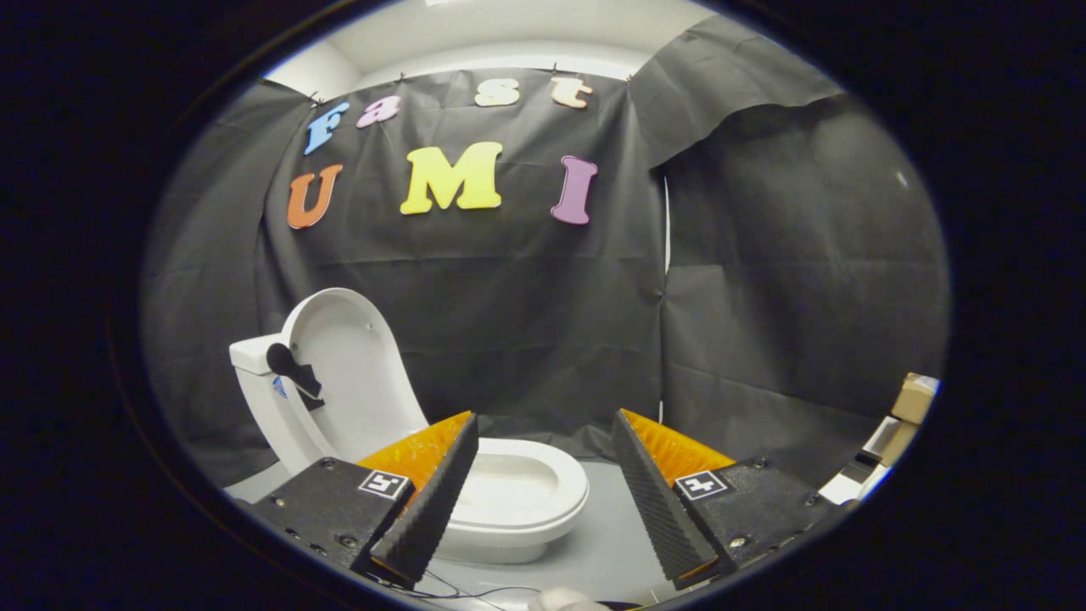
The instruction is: Open the toilet lid.
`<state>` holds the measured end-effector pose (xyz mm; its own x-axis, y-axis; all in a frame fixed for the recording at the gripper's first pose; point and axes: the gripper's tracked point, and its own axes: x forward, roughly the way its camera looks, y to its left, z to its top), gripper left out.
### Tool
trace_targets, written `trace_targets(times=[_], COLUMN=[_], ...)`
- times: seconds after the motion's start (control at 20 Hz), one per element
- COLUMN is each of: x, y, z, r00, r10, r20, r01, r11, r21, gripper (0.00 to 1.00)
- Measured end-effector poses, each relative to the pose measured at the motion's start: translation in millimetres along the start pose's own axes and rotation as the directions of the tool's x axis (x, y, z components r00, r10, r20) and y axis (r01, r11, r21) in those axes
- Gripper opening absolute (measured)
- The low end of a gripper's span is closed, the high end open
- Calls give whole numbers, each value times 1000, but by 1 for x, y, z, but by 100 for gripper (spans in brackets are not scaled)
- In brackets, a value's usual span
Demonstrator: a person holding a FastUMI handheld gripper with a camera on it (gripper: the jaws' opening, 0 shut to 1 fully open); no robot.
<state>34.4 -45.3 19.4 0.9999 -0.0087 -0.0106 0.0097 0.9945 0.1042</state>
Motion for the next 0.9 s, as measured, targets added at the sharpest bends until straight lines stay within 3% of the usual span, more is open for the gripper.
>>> trace_targets(times=[0.9], x=[-1], y=[4], z=[6], r00=[1000], r10=[11], r20=[9], r01=[-11], r11=[1000], r21=[-11], gripper=[99])
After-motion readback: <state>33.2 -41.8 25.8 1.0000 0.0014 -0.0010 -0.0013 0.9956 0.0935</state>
